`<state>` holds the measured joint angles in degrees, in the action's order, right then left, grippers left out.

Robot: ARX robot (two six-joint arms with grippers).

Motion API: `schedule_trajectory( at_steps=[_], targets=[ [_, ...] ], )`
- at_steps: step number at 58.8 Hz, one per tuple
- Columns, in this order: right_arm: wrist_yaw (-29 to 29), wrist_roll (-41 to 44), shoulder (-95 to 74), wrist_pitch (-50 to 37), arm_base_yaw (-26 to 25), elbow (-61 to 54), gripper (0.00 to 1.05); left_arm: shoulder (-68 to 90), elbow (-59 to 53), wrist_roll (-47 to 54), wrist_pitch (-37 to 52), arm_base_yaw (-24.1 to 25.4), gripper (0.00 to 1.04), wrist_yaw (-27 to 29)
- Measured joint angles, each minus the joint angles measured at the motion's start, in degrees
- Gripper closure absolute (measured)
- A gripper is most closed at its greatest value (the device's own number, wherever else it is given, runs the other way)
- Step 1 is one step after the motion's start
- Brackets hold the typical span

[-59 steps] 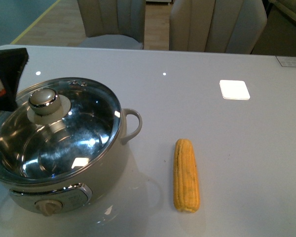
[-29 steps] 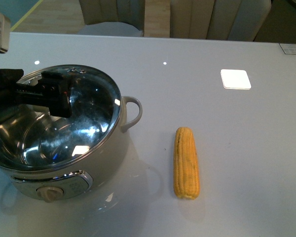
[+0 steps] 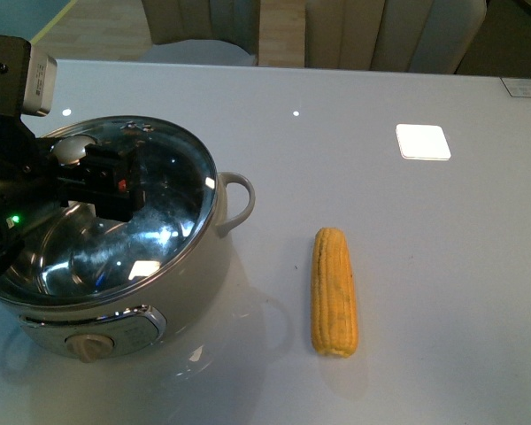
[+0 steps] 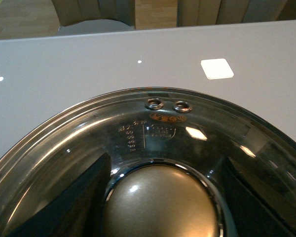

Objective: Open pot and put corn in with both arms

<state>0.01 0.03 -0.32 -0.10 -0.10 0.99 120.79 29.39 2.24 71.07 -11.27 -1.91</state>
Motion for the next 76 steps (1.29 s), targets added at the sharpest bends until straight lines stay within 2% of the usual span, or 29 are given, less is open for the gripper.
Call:
schedule_trajectory(
  at_steps=[2, 11, 17, 32, 44, 58, 76],
  targets=[
    [0.0, 0.0, 0.0, 0.0, 0.0, 0.0, 0.09, 0.1, 0.0, 0.0, 0.2, -0.3, 0.45, 0.2],
    [0.0, 0.0, 0.0, 0.0, 0.0, 0.0, 0.09, 0.1, 0.3, -1.2, 0.2, -0.1, 0.61, 0.9],
    [0.0, 0.0, 0.0, 0.0, 0.0, 0.0, 0.09, -0.3, 0.4, -0.8, -0.5, -0.1, 0.62, 1.4],
    [0.0, 0.0, 0.0, 0.0, 0.0, 0.0, 0.09, -6.7, 0.9, 1.5, -9.2, 0.2, 0.62, 2.1],
    [0.0, 0.0, 0.0, 0.0, 0.0, 0.0, 0.09, -13.8, 2.0, 2.9, -14.2, 3.3, 0.62, 2.2],
    [0.0, 0.0, 0.0, 0.0, 0.0, 0.0, 0.09, -19.2, 3.7, 4.1, -14.1, 12.3, 0.62, -0.7],
    [0.0, 0.0, 0.0, 0.0, 0.0, 0.0, 0.09, -14.6, 8.9, 4.1, -11.6, 30.6, 0.62, -7.0]
  ],
)
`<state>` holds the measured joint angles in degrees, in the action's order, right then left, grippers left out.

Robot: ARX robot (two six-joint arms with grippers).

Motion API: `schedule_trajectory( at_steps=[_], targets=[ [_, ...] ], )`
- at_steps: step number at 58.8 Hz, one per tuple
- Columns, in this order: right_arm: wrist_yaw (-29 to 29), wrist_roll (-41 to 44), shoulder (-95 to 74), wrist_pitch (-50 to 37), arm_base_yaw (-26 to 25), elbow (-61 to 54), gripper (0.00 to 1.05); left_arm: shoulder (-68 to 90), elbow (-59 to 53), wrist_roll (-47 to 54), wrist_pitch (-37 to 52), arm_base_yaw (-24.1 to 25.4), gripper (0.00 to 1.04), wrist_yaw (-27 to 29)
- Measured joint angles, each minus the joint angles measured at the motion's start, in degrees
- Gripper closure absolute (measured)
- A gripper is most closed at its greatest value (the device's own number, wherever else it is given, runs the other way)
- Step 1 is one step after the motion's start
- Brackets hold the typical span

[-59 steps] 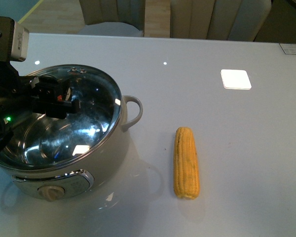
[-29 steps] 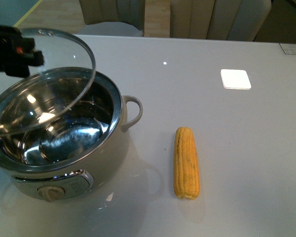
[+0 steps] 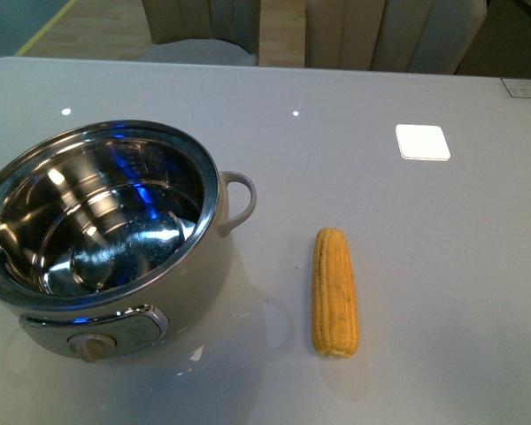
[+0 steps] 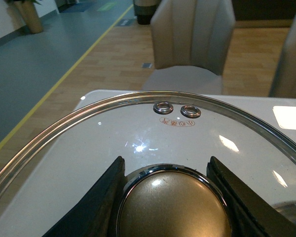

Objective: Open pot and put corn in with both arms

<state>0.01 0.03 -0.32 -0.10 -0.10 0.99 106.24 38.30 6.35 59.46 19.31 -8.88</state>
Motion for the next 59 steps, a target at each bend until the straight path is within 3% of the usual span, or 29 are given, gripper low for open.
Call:
schedule_trajectory(
  at_steps=[13, 23, 59],
  targets=[
    [0.0, 0.0, 0.0, 0.0, 0.0, 0.0, 0.09, 9.6, 5.9, 0.0, 4.6, 9.0, 0.62, -2.4],
    [0.0, 0.0, 0.0, 0.0, 0.0, 0.0, 0.09, 18.4, 7.6, -0.2, 8.2, 12.7, 0.62, -5.7],
    [0.0, 0.0, 0.0, 0.0, 0.0, 0.0, 0.09, 43.3, 20.3, 0.1, 14.4, 14.3, 0.62, -8.5]
  ],
)
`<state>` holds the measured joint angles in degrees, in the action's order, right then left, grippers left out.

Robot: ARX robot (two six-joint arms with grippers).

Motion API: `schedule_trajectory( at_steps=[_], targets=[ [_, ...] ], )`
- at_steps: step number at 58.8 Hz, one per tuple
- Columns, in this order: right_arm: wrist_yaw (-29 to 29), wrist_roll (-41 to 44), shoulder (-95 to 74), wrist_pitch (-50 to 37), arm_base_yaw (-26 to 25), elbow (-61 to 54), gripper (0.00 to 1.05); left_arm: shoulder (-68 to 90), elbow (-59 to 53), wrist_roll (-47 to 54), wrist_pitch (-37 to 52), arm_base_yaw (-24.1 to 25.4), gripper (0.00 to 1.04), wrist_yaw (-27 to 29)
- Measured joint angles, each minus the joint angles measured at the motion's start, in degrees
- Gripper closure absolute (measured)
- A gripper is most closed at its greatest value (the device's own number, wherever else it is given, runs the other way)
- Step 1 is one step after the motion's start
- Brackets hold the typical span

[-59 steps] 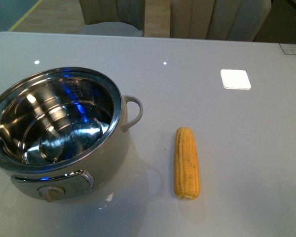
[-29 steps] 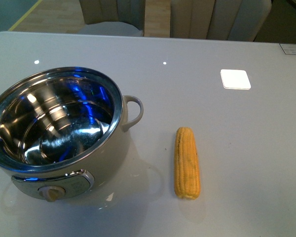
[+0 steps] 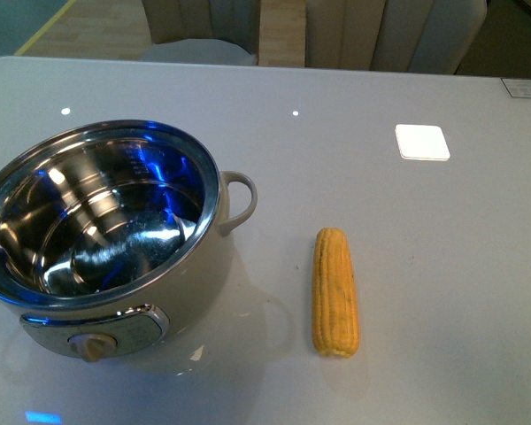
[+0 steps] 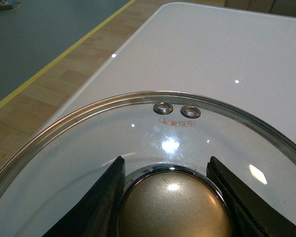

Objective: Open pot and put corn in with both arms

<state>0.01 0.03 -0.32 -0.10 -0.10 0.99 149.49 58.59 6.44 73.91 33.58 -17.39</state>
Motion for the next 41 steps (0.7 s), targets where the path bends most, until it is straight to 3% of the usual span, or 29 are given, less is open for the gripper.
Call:
schedule_trajectory(
  at_steps=[41],
  targets=[
    [0.0, 0.0, 0.0, 0.0, 0.0, 0.0, 0.09, 7.3, 3.0, 0.4, 2.9, -1.5, 0.62, 0.0]
  ],
)
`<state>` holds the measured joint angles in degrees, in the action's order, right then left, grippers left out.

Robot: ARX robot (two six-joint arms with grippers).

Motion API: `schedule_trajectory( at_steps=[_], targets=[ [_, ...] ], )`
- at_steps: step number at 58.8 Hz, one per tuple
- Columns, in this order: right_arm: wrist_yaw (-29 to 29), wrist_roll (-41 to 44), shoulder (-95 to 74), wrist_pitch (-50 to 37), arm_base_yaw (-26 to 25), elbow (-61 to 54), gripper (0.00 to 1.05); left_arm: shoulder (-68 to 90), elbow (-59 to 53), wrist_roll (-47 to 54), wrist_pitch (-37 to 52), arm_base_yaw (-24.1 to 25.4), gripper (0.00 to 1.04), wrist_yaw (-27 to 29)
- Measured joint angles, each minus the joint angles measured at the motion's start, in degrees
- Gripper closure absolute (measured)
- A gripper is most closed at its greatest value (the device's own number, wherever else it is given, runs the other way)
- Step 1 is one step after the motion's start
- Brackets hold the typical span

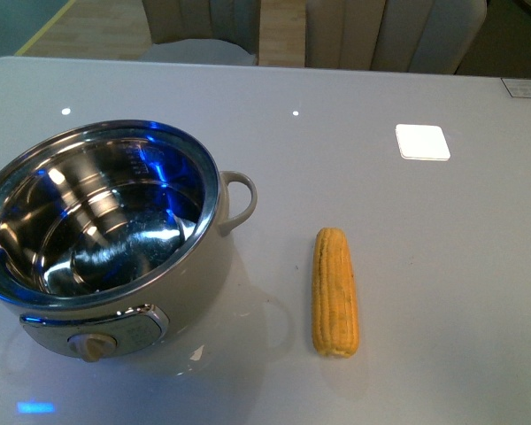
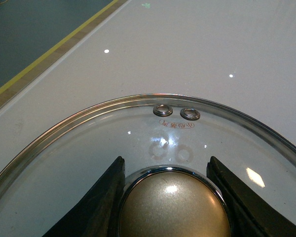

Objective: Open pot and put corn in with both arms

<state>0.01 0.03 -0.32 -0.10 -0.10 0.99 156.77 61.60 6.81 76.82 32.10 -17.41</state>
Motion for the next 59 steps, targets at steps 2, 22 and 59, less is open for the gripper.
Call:
schedule_trajectory(
  at_steps=[2, 22, 59],
  targets=[
    [0.0, 0.0, 0.0, 0.0, 0.0, 0.0, 0.09, 0.0, 0.0, 0.0, 0.0, 0.0, 0.62, 0.0],
    [0.0, 0.0, 0.0, 0.0, 0.0, 0.0, 0.09, -4.9, -2.8, 0.7, 0.1, -0.1, 0.13, 0.7],
    [0.0, 0.0, 0.0, 0.0, 0.0, 0.0, 0.09, -53.2, -24.1, -12.4, -6.6, -9.7, 0.07, -2.0]
  ],
)
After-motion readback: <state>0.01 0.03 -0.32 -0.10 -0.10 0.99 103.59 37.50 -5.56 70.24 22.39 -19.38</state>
